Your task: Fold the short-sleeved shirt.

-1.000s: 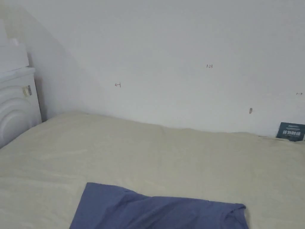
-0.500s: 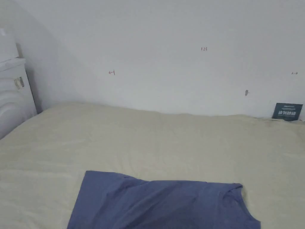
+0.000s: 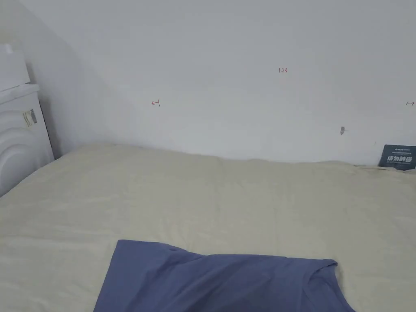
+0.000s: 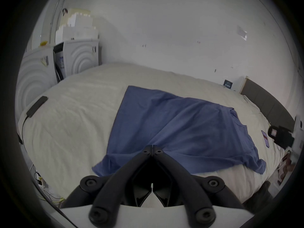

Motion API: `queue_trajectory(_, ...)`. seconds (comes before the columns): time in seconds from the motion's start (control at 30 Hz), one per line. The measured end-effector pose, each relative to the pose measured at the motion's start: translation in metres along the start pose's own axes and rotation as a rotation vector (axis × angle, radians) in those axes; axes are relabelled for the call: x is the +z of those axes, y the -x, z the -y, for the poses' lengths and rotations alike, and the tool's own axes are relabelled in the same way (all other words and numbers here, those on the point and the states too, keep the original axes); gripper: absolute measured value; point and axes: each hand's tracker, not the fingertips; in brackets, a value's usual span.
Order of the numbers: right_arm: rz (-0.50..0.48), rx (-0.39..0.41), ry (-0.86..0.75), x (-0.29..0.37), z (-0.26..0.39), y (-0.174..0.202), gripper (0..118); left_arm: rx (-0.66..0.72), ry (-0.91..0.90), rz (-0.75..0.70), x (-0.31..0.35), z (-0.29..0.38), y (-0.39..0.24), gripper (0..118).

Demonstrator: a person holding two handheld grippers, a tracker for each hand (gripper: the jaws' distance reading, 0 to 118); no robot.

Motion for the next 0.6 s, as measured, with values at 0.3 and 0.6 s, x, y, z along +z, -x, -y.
queue_trajectory(0.3,-0.022,0.036,0.042,-0.029,-0.007,0.009,0,-0.005,0.048,0.003,-0.115,-0.116,0.028,0)
queue_trajectory(0.6,-0.023,0.079,0.094,-0.059,-0.01,0.009,0,-0.037,0.168,-0.033,-0.227,-0.199,0.031,66)
